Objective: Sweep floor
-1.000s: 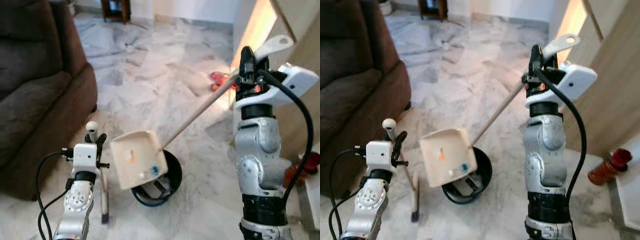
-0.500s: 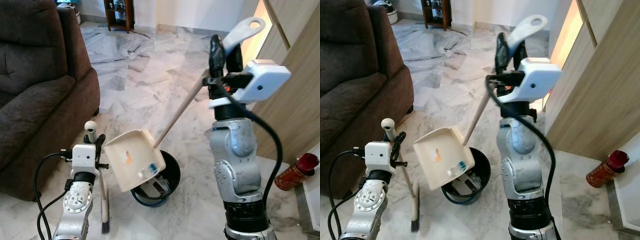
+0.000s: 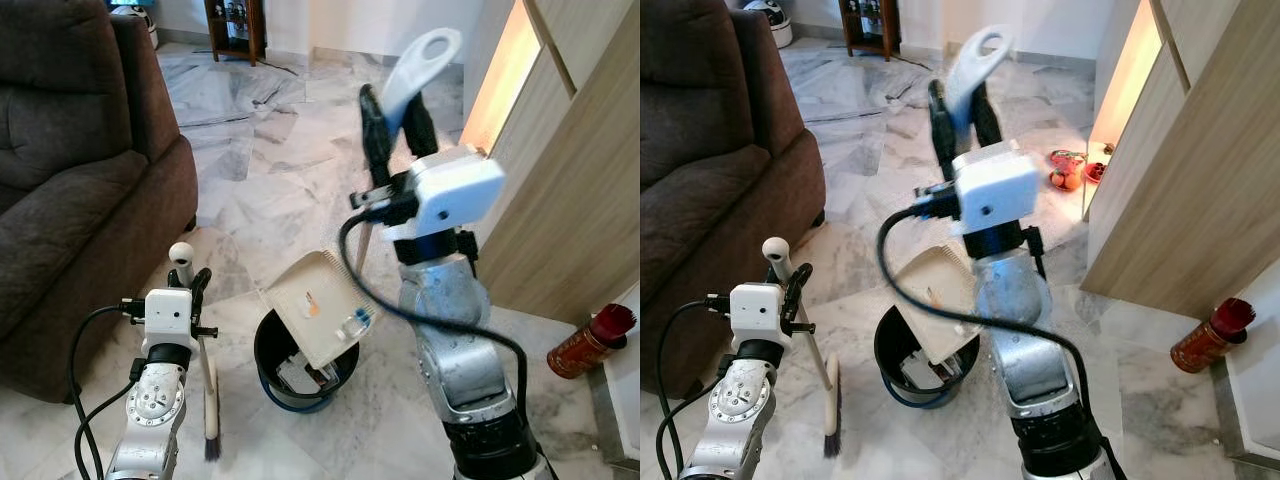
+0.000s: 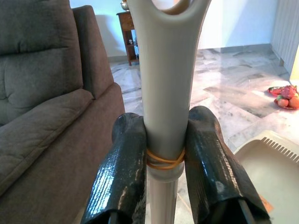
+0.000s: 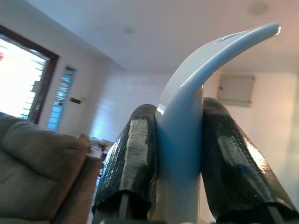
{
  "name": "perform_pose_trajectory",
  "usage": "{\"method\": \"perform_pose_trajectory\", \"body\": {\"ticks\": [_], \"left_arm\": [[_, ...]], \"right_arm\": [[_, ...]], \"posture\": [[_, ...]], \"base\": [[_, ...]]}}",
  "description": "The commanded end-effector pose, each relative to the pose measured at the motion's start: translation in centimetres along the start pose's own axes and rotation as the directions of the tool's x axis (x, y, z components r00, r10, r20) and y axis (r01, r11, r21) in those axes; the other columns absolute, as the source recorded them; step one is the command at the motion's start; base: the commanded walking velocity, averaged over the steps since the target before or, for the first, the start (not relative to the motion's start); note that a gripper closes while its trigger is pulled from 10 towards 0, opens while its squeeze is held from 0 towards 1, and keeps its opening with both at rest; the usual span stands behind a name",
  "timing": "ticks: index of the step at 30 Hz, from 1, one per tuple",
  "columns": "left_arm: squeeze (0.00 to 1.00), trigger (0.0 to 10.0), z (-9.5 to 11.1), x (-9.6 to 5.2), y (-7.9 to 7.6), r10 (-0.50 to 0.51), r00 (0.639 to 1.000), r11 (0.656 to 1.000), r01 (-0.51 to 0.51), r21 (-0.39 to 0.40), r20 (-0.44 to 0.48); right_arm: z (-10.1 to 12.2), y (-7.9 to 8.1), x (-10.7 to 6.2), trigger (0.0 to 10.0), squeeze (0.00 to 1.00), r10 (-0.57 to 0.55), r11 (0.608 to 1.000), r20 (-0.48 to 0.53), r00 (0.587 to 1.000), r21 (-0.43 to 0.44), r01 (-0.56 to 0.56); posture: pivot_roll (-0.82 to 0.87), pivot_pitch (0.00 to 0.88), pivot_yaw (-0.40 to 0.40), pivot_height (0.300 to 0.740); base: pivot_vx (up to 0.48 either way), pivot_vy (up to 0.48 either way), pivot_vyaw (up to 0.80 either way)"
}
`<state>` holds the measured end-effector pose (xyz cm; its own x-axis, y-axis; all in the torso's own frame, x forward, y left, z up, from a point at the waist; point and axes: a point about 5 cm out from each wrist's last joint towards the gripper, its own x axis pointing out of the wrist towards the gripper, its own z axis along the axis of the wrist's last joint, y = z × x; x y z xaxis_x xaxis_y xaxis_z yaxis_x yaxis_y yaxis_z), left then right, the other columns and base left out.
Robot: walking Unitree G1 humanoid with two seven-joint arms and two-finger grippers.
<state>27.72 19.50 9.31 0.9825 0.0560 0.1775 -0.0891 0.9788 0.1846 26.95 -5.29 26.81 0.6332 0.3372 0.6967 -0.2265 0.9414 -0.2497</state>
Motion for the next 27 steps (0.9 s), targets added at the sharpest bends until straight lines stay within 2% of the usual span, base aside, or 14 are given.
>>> {"method": "perform_pose_trajectory", "body": {"ticks": [1,7,12,21,27], "left_arm": [[0.0,10.0,0.6,0.1,0.0,-0.006,0.999,1.0,0.005,0.019,0.046],[0.0,10.0,0.6,0.1,0.0,-0.006,0.999,1.0,0.005,0.021,0.047],[0.0,10.0,0.7,0.1,0.1,-0.004,0.999,1.0,0.003,0.023,0.048],[0.0,10.0,0.7,0.2,0.0,-0.005,0.999,1.0,0.004,0.021,0.05],[0.0,10.0,0.7,0.2,0.0,-0.005,0.999,1.0,0.004,0.021,0.052]], "right_arm": [[3.0,0.7,0.3,10.0,0.0,0.006,1.0,0.158,0.987,0.007,-0.007],[3.5,1.7,0.0,10.0,0.0,0.0,1.0,0.177,0.984,0.021,-0.004],[4.0,1.8,-0.2,10.0,0.0,-0.064,0.997,0.191,0.979,0.045,0.057],[4.6,2.0,-0.5,10.0,0.0,-0.065,0.997,0.233,0.97,-0.023,0.072],[5.1,3.1,-0.7,10.0,0.0,-0.008,0.997,0.273,0.962,-0.066,0.027]], "posture": [[0.0,0.095,-0.015,0.74],[0.0,0.095,-0.015,0.74],[0.01,0.096,-0.014,0.74],[0.01,0.096,-0.015,0.74],[0.01,0.096,-0.015,0.74]], "base": [[0.0,0.0,0.0],[0.0,0.0,0.0],[0.0,0.0,0.0],[0.0,0.0,0.0],[0.0,0.0,0.0]]}}
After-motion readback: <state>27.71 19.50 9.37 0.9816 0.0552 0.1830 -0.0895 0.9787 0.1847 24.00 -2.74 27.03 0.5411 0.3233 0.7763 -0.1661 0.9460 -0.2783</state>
